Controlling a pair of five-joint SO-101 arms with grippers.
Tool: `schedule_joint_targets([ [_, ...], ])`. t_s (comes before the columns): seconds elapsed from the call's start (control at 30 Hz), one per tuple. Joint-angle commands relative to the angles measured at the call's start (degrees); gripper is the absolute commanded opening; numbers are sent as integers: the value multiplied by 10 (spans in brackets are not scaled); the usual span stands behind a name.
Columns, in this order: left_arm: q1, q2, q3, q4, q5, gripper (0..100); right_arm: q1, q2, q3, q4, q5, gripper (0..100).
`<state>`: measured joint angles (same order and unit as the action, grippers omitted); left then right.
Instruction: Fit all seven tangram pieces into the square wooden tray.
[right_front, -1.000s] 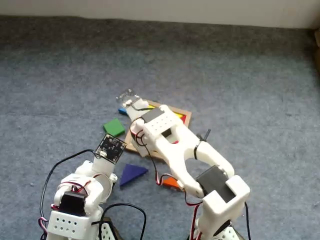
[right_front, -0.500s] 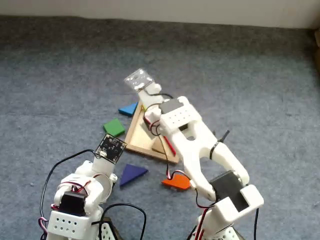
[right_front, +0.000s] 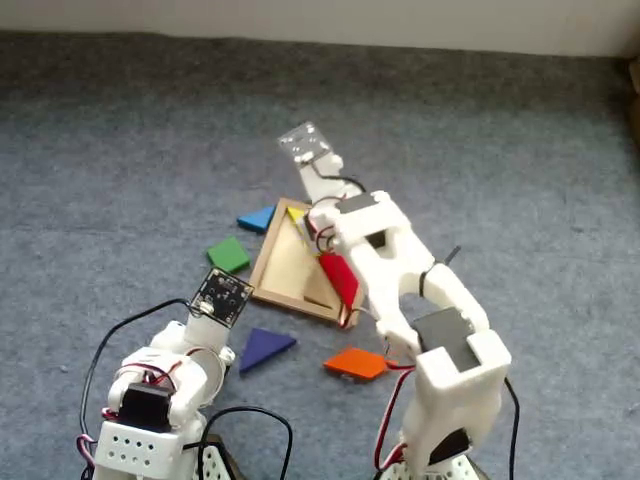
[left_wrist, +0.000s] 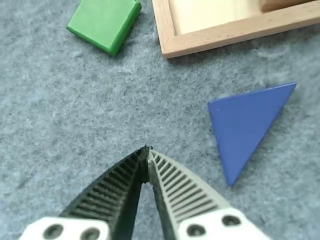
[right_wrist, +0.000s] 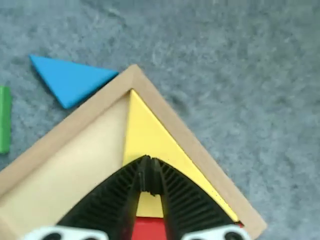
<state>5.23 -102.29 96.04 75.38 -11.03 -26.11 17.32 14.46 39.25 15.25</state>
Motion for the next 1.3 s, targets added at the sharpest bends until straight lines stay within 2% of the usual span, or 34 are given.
schedule_joint_targets([
  [0.0,7,-16,11,3,-3,5,58,1,-34,66,7,5],
  [0.27,7,-16,11,3,-3,5,59,-46,-192,302,5,5],
  [0.43,7,-16,11,3,-3,5,58,-150,-215,384,5,5],
  [0.67,7,-16,11,3,-3,5,65,-308,-77,442,5,5],
  [0.97,7,-16,11,3,-3,5,115,-537,175,436,5,5],
  [1.27,7,-16,11,3,-3,5,118,-698,315,436,4,5],
])
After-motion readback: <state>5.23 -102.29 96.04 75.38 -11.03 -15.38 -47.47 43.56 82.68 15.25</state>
